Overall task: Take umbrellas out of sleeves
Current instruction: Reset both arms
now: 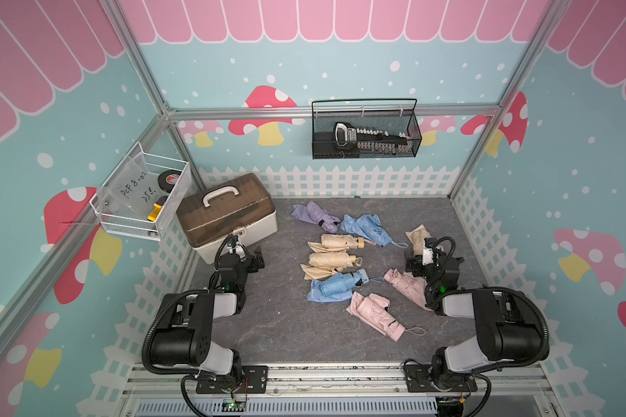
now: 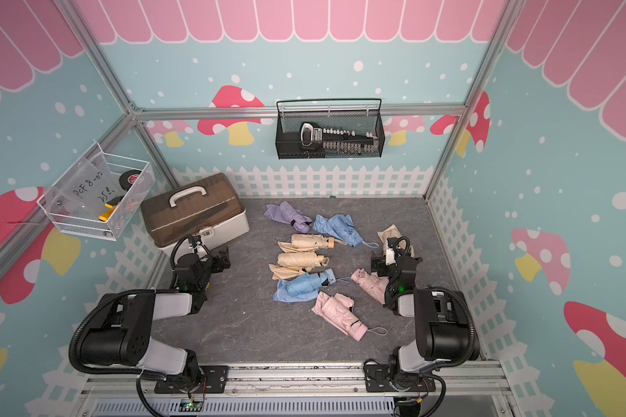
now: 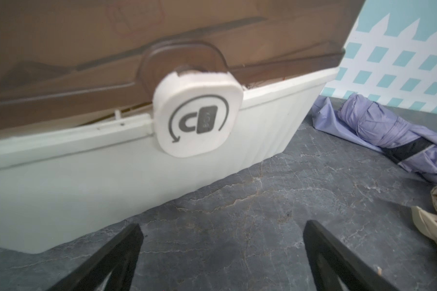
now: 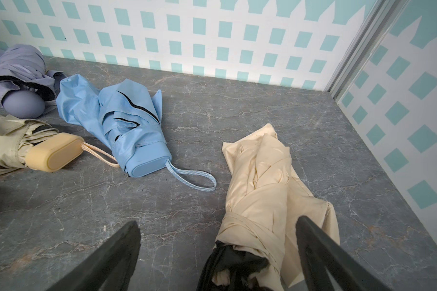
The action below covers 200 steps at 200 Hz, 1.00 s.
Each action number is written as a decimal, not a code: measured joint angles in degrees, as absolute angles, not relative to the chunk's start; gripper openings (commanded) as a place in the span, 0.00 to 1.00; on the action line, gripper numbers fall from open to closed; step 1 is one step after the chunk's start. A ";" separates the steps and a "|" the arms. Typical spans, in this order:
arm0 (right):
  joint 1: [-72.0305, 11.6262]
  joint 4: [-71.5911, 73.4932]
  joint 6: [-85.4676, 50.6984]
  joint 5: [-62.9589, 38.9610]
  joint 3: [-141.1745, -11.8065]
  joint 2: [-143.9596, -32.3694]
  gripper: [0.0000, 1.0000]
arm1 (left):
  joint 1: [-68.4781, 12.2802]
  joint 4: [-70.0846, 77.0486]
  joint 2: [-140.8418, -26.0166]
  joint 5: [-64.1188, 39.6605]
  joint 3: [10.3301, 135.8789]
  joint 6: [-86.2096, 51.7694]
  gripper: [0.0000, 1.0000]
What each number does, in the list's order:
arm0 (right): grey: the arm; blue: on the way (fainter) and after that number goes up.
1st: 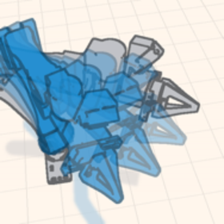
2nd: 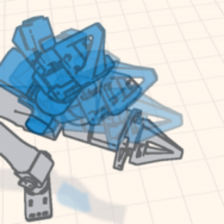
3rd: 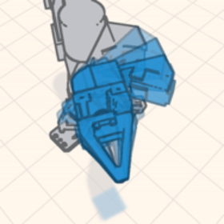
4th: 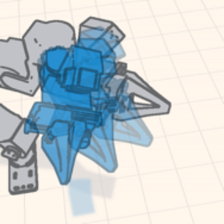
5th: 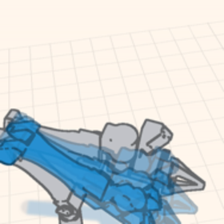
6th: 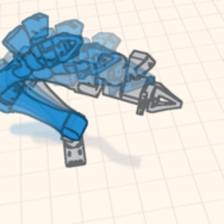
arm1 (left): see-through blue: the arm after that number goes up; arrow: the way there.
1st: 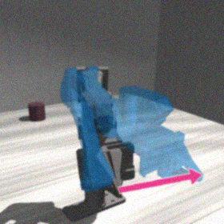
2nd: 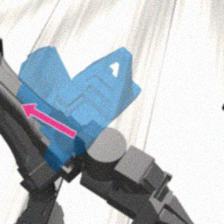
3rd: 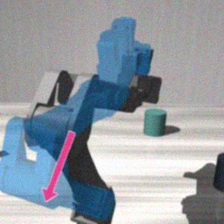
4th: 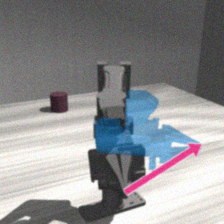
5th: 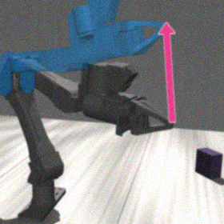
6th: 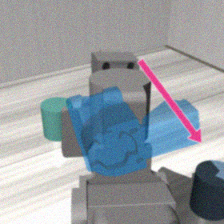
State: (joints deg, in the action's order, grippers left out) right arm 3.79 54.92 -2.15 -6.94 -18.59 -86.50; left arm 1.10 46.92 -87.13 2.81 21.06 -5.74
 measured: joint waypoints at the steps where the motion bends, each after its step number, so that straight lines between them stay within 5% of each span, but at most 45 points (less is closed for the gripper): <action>1: 3.79 55.02 -2.13 -6.94 -18.44 -86.50 0.95 | 1.10 46.96 -87.22 2.81 21.02 -5.74 0.99; 200: 2.13 51.83 -2.94 0.69 -20.45 -86.91 0.99 | 1.10 50.89 -87.48 3.90 20.91 -5.78 0.99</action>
